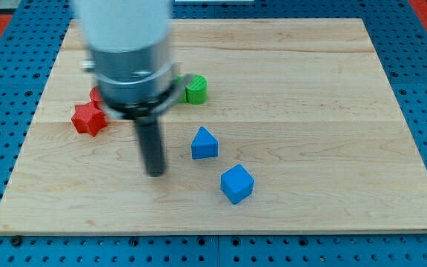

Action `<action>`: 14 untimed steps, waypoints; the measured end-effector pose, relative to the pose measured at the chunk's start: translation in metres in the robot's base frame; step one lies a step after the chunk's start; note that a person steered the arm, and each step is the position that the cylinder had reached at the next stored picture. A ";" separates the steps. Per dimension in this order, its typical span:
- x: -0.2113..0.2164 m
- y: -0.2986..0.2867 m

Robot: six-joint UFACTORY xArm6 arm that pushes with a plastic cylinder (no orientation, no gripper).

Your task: Push the blue blocks bottom center

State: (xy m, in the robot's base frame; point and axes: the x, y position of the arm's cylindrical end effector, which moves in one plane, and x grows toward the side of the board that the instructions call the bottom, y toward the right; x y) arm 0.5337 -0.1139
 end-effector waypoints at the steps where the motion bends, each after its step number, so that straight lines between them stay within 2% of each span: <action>1: -0.053 0.003; 2: -0.079 0.065; 3: -0.077 0.118; 4: -0.061 0.122; 5: -0.042 0.122; 6: -0.052 0.078; 7: -0.089 0.070; 8: -0.065 0.011; 9: -0.033 0.024; 10: -0.028 0.088; 11: -0.050 0.109; 12: -0.082 0.116; 13: -0.124 0.160; 14: -0.104 0.223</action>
State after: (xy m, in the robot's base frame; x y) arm 0.4301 0.1095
